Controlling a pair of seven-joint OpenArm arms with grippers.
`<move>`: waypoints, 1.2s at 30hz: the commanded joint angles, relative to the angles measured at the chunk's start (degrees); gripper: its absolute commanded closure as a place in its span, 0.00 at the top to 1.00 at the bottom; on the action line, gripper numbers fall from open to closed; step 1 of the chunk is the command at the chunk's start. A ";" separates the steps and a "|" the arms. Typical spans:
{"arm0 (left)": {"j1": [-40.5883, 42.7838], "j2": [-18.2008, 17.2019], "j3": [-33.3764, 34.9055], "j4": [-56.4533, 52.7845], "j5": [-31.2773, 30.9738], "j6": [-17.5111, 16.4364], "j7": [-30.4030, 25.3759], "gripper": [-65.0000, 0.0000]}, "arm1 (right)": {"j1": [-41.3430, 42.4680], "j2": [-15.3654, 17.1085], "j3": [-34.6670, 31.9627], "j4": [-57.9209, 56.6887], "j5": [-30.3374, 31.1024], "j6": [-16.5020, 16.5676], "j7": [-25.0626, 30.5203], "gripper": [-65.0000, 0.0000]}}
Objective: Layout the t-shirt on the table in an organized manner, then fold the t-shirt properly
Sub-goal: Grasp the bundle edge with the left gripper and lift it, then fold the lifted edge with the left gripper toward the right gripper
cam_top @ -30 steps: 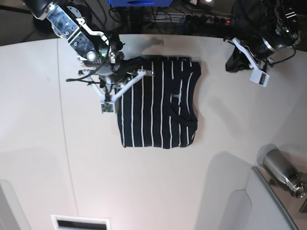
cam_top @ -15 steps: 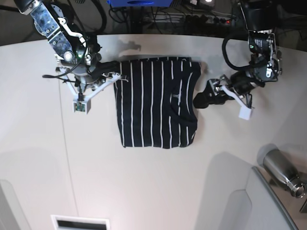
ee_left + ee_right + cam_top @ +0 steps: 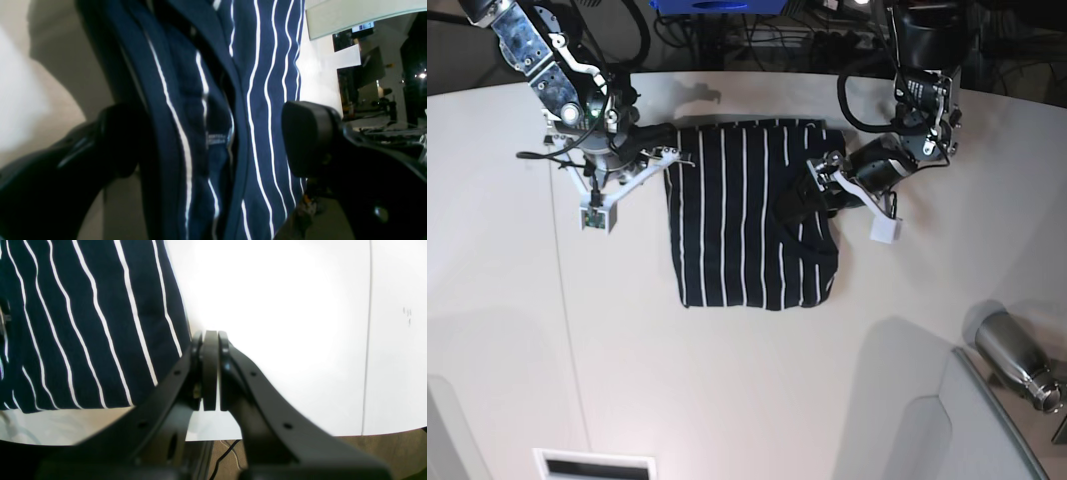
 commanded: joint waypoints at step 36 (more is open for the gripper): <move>-26.91 -24.73 64.35 6.20 9.29 3.89 5.79 0.00 | 0.85 0.09 0.58 1.25 -0.46 -0.01 0.98 0.01</move>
